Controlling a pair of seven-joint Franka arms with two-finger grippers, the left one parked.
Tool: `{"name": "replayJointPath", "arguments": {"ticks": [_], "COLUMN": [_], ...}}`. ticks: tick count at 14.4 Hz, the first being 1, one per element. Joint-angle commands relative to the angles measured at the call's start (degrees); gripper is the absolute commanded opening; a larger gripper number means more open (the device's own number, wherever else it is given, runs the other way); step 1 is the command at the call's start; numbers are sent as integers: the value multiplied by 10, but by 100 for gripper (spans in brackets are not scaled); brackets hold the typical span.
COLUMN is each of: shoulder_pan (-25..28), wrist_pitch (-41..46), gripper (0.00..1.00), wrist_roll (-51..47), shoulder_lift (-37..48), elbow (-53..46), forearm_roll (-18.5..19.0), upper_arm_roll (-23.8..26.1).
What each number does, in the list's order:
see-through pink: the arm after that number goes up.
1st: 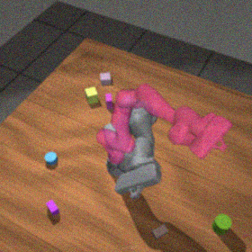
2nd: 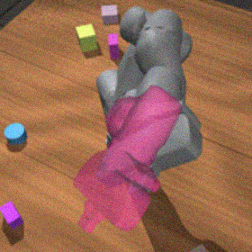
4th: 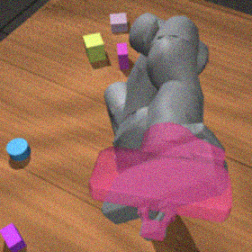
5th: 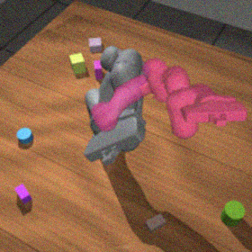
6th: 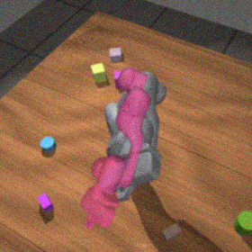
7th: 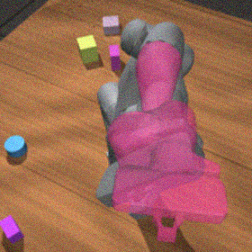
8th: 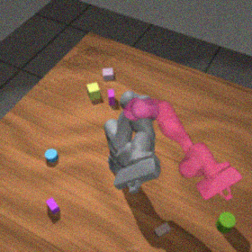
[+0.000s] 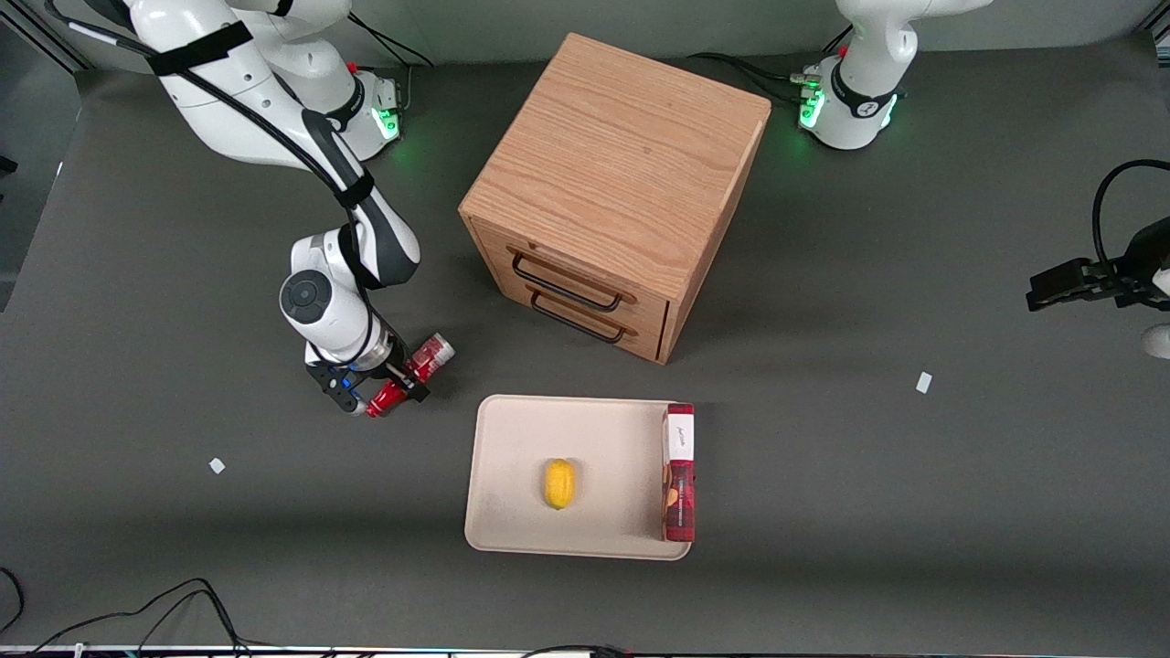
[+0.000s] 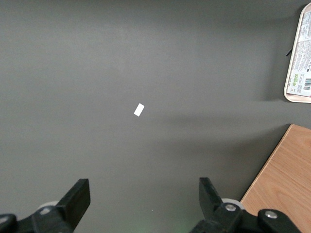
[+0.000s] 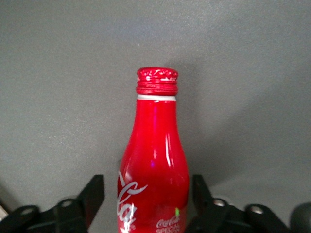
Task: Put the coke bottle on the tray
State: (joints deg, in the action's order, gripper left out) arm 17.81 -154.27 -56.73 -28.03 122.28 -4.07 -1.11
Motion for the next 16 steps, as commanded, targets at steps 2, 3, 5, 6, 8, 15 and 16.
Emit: {"name": "replayJointPath", "arguments": {"ticks": [2, 3, 5, 6, 8, 15, 16], "shoulder_pan": [6, 5, 1, -2, -8, -30, -30], "wrist_pitch": [-5, -2, 25, 60, 149, 447, 474], "gripper": [27, 27, 23, 21, 19, 19, 19], "wrist_roll": [-7, -3, 17, 34, 78, 225, 242], "shoulder_lift": [4, 9, 30, 44, 68, 35, 19], "elbow": [0, -1, -6, -19, -60, -360, -405], "forearm_roll": [-4, -4, -4, -4, -5, 22, 22], "upper_arm_roll": [-1, -1, -2, -2, -8, -9, -9]}}
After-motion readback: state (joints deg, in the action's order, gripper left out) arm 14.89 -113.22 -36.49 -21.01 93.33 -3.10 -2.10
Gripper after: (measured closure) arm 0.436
